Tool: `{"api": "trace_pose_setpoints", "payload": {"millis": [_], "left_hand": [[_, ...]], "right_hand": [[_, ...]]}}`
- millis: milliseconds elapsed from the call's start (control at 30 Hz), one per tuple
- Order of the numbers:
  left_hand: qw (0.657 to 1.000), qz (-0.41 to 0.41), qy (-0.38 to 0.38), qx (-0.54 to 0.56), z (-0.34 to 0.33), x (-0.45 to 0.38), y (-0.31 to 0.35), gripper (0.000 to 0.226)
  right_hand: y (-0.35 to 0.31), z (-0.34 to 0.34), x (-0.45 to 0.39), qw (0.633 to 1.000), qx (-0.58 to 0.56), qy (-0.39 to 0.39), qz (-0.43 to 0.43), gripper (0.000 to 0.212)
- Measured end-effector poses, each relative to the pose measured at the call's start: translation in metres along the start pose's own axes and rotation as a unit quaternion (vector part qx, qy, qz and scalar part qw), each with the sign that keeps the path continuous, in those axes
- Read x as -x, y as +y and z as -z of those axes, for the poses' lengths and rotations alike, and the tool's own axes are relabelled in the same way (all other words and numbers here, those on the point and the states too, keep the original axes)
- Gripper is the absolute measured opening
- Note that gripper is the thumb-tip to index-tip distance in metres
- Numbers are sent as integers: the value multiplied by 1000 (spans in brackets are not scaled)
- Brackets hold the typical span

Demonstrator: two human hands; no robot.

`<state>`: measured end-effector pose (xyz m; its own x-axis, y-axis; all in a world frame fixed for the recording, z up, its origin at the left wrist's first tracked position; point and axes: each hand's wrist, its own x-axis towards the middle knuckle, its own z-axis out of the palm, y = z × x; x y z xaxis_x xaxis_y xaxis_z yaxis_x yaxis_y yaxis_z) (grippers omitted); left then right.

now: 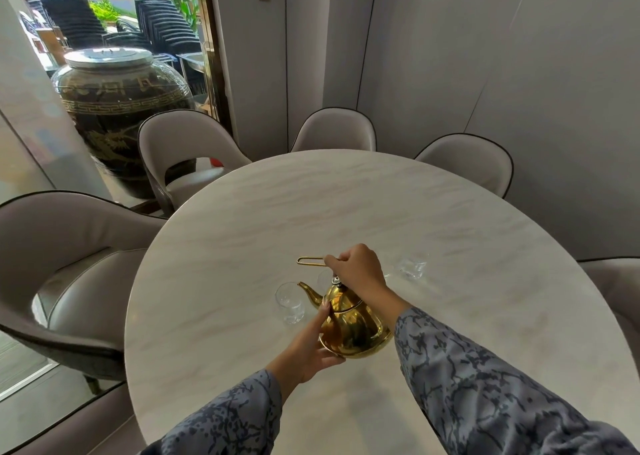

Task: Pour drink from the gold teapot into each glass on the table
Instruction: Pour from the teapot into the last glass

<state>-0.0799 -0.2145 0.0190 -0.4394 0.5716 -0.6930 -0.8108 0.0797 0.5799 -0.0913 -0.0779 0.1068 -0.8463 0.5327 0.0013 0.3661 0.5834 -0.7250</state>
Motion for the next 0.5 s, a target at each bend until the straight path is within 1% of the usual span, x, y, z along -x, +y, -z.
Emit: {"api": "trace_pose_setpoints", "payload": {"millis": [100, 200, 267, 500], "left_hand": [[999, -18, 27, -40, 2, -2, -3, 73], [995, -37, 50, -79, 0, -3, -6, 63], [993, -43, 64, -94, -3, -5, -8, 60], [983, -64, 95, -140, -32, -8, -23, 64]], "right_hand": [[14, 1, 5, 999, -39, 17, -14, 51], [25, 5, 12, 996, -81, 30, -21, 50], [33, 12, 18, 994, -97, 40, -25, 54], [68, 37, 37, 980, -179, 63, -64, 48]]}}
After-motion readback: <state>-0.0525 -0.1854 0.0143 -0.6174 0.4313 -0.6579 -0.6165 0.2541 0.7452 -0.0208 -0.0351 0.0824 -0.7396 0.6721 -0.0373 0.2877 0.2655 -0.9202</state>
